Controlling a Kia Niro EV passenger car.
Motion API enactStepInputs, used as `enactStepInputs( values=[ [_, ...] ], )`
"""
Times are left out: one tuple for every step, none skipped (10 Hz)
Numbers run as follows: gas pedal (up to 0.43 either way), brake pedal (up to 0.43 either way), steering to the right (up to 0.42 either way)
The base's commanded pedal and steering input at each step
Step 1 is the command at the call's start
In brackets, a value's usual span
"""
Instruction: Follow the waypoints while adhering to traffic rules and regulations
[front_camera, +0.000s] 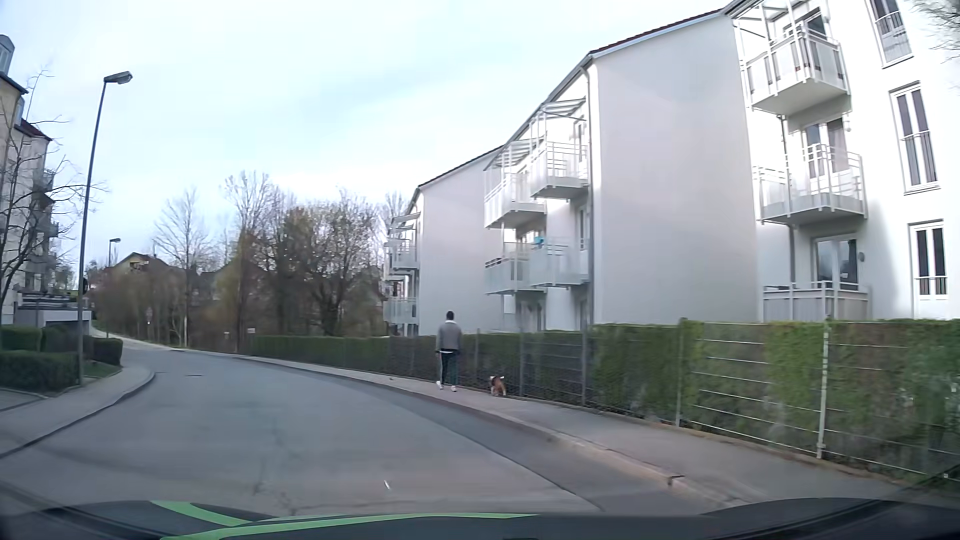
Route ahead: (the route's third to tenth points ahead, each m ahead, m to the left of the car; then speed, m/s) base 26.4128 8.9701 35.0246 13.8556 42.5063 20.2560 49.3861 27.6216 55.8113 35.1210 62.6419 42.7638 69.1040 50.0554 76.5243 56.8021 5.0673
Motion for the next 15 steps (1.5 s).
enactStepInputs(
  values=[
    [0.287,0.000,-0.338],
    [0.287,0.000,-0.297],
    [0.287,0.000,-0.268],
    [0.299,0.000,-0.232],
    [0.299,0.000,-0.199],
    [0.299,0.000,-0.164],
    [0.299,0.000,-0.139],
    [0.299,0.000,-0.116],
    [0.299,0.000,-0.104],
    [0.299,0.000,-0.095],
    [0.299,0.000,-0.087],
    [0.299,0.000,-0.083],
    [0.299,0.000,-0.075],
    [0.299,0.000,-0.069],
    [0.311,0.000,-0.065]
  ],
)
